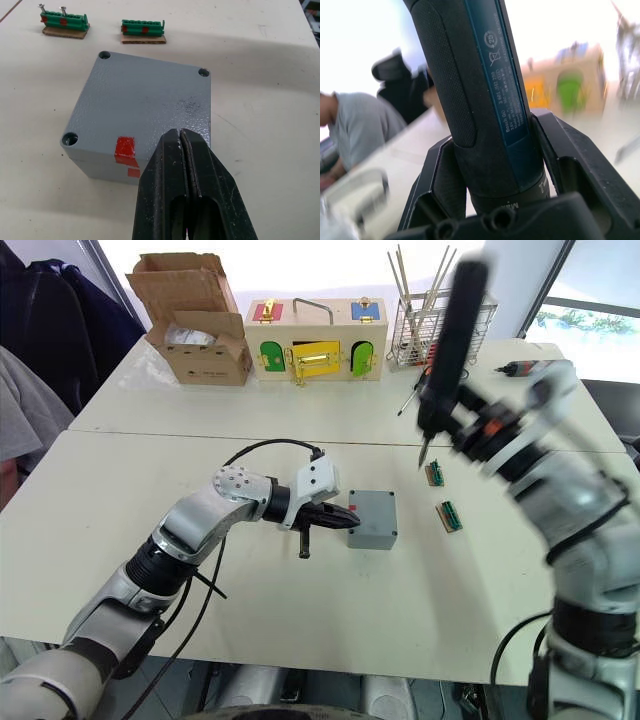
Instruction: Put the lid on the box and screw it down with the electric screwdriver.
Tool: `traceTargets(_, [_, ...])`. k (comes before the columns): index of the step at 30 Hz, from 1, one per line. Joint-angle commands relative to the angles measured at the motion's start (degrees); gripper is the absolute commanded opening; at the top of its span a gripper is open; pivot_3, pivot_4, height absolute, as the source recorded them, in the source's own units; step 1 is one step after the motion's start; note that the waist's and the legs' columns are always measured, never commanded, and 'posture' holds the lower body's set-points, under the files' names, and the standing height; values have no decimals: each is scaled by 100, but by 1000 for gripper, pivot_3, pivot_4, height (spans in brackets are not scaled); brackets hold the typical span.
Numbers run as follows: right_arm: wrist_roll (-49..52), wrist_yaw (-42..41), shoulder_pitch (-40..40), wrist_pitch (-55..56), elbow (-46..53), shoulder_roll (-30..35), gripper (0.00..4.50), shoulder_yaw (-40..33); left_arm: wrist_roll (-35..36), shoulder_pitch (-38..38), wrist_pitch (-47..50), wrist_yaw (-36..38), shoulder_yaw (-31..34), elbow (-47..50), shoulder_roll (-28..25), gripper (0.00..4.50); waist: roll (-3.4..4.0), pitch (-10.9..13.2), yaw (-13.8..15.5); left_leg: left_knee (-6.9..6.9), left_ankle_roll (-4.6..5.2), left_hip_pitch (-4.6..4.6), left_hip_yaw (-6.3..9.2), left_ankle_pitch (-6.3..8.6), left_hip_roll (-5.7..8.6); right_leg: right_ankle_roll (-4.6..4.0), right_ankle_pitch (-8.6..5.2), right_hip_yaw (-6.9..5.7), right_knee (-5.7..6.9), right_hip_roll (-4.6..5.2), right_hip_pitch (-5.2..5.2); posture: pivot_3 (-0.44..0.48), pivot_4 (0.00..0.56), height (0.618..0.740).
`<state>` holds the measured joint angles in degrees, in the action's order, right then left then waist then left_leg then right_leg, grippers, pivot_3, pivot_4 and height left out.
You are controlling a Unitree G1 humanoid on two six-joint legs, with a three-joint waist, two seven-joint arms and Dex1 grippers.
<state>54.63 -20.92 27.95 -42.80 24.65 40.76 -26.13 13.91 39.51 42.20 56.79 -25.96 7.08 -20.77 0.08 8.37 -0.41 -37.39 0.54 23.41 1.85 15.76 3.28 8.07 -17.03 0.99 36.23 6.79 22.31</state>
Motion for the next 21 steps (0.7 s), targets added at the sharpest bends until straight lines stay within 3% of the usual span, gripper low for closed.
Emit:
traceTargets(1, [718,359,366,-545,-83,359,1933,-379,182,-4,194,-68,242,280,-35,0,-3,2,-7,4,-10,3,3,-6,-3,0,0,-4,0,0,4,0,150,739])
traceTargets(6, [1088,936,1021,-1403,-864,1068,1933,-521,558,88,444,-70,701,805,-199,0,1,39,-24,-6,15,9,-14,5,-2,-2,3,1,4,3,8,0,150,739])
traceTargets(12, [978,164,893,-2402,-1587,2346,1933,-306,1025,-61,740,-42,885,1599,-433,0,3,43,-3,-3,21,19,-14,8,-1,-4,4,-4,-1,2,15,0,150,739])
traceTargets(16, [136,-322,551,-3518,-2695,3573,1933,950,1113,-374,845,-327,667,2100,-390,0,-1,46,18,-14,31,22,-26,14,1,-5,4,-1,-12,7,6,0,150,739])
traceTargets(21, [-254,-1251,385,-3961,-3466,3747,1933,1826,1043,-598,775,-735,508,2163,-177,0,39,59,-10,-66,60,32,-33,31,1,-6,5,9,-1,7,2,0,150,739])
